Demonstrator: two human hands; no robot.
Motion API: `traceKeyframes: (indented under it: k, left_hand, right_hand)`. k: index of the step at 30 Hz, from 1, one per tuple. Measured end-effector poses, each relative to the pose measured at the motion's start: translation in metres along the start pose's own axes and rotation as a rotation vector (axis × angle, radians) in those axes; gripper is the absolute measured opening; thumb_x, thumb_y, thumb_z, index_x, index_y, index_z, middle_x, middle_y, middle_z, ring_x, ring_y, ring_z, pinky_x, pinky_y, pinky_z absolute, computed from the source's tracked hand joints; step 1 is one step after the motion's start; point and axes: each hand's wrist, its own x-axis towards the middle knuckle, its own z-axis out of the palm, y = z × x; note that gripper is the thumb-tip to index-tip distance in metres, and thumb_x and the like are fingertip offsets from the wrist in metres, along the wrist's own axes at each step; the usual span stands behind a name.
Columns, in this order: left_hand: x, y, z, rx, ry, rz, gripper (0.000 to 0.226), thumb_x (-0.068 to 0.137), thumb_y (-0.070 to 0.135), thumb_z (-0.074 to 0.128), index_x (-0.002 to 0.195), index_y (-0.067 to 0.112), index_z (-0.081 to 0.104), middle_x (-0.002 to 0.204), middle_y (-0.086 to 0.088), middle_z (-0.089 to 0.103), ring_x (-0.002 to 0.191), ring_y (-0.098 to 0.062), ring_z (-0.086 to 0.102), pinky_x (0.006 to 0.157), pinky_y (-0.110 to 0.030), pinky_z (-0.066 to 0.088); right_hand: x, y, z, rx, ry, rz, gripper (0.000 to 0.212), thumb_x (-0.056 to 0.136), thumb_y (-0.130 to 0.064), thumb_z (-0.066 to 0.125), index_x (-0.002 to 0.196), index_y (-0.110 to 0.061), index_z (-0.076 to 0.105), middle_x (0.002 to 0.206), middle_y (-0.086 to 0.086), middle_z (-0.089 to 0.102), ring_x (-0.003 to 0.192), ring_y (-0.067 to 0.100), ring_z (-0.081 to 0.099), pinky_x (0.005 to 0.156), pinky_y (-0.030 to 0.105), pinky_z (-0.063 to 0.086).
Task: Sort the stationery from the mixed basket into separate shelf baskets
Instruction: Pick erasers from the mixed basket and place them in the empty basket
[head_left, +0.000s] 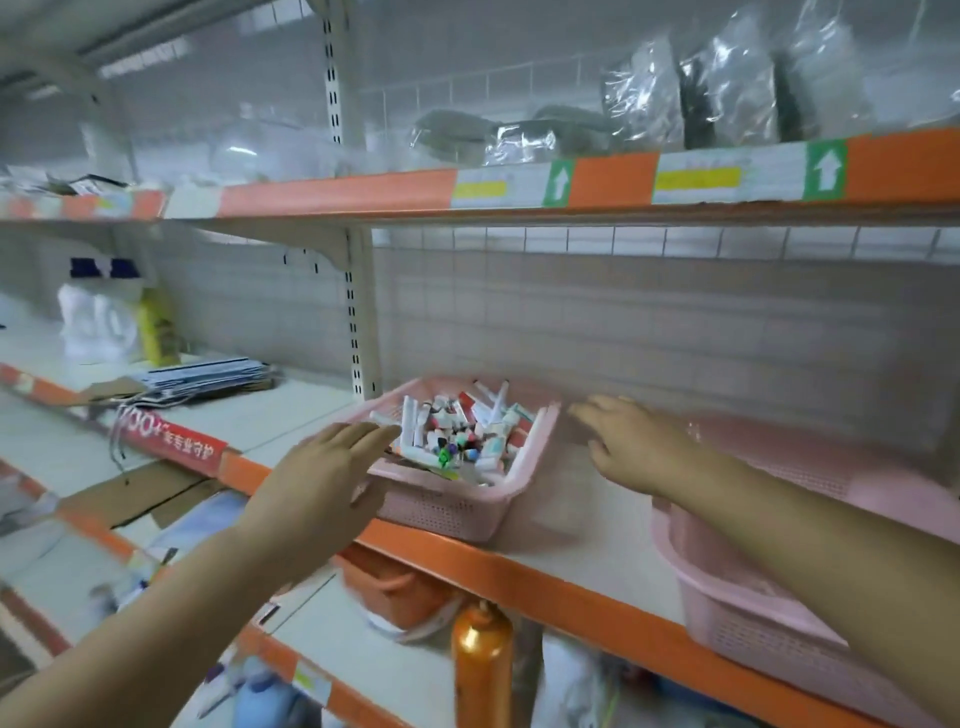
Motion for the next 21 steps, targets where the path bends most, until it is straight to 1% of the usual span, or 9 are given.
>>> traceKeyframes:
  k: [2,4,7,10,11,15,17,19,21]
  left_hand:
    - [0.009,-0.018,0.006,-0.023,-0.008,-0.028,0.049,0.094,0.026,0.05,0.141,0.019,0.039,0.139,0.003,0.047,0.127,-0.019,0.044,0.1,-0.03,0.039]
    - [0.023,-0.04,0.016,-0.013,-0.023,-0.032,0.053,0.095,0.031,0.045,0.145,0.023,0.029,0.144,0.006,0.04,0.131,-0.016,0.036,0.104,-0.029,0.032]
    - [0.052,-0.07,0.029,-0.037,-0.025,-0.04,0.053,0.093,0.027,0.052,0.142,0.02,0.036,0.14,0.002,0.046,0.128,-0.021,0.041,0.102,-0.032,0.035]
    - [0.089,-0.095,0.044,-0.029,0.019,0.04,0.05,0.084,0.016,0.066,0.132,0.011,0.051,0.127,-0.008,0.059,0.114,-0.03,0.055,0.092,-0.038,0.046]
    - [0.102,-0.1,0.049,-0.026,0.018,0.049,0.051,0.086,0.018,0.064,0.134,0.012,0.049,0.128,-0.007,0.058,0.116,-0.029,0.054,0.093,-0.037,0.045]
    - [0.143,-0.114,0.077,-0.055,-0.05,0.056,0.052,0.095,0.03,0.046,0.145,0.022,0.03,0.143,0.004,0.041,0.129,-0.016,0.038,0.102,-0.026,0.032]
    - [0.157,-0.118,0.089,-0.085,-0.062,0.083,0.052,0.096,0.03,0.045,0.145,0.023,0.029,0.144,0.004,0.04,0.13,-0.016,0.037,0.103,-0.026,0.032]
    - [0.167,-0.122,0.099,-0.111,-0.078,0.103,0.052,0.096,0.029,0.045,0.145,0.023,0.029,0.145,0.004,0.039,0.13,-0.016,0.037,0.104,-0.026,0.031]
    - [0.176,-0.126,0.107,-0.12,-0.097,0.123,0.052,0.096,0.029,0.046,0.145,0.023,0.029,0.145,0.004,0.039,0.131,-0.015,0.037,0.105,-0.025,0.03]
  right_hand:
    - [0.027,-0.006,0.011,-0.006,-0.005,0.007,0.049,0.09,-0.018,0.042,0.139,-0.021,0.037,0.134,0.004,0.044,0.126,0.024,0.041,0.099,0.032,0.037]
    - [0.057,-0.013,0.022,-0.002,-0.006,0.011,0.047,0.089,-0.015,0.043,0.136,-0.02,0.04,0.132,0.004,0.045,0.124,0.025,0.042,0.097,0.033,0.036]
    - [0.104,-0.019,0.039,0.003,-0.04,0.006,0.048,0.088,-0.012,0.043,0.135,-0.018,0.041,0.131,0.006,0.047,0.122,0.026,0.044,0.097,0.034,0.038]
    - [0.154,-0.019,0.051,-0.008,-0.05,-0.011,0.038,0.085,-0.012,0.047,0.122,-0.016,0.052,0.119,0.008,0.053,0.109,0.027,0.051,0.088,0.035,0.045]
    - [0.169,-0.018,0.055,-0.013,-0.054,-0.013,0.037,0.084,-0.01,0.047,0.12,-0.016,0.053,0.117,0.009,0.054,0.104,0.027,0.053,0.085,0.035,0.047]
    - [0.216,-0.013,0.082,0.016,-0.129,0.035,0.05,0.086,-0.003,0.046,0.132,-0.023,0.048,0.119,0.006,0.054,0.099,0.025,0.057,0.083,0.035,0.05]
    - [0.233,-0.012,0.098,-0.001,-0.149,0.026,0.047,0.087,-0.005,0.047,0.131,-0.023,0.049,0.118,0.005,0.053,0.099,0.025,0.056,0.084,0.034,0.049]
    - [0.244,-0.012,0.112,-0.033,-0.183,-0.043,0.046,0.088,-0.007,0.047,0.13,-0.025,0.05,0.119,0.006,0.051,0.103,0.027,0.054,0.085,0.032,0.046]
    - [0.251,-0.011,0.124,-0.064,-0.219,-0.037,0.042,0.088,-0.006,0.049,0.125,-0.025,0.056,0.122,0.005,0.051,0.103,0.025,0.053,0.082,0.029,0.042]
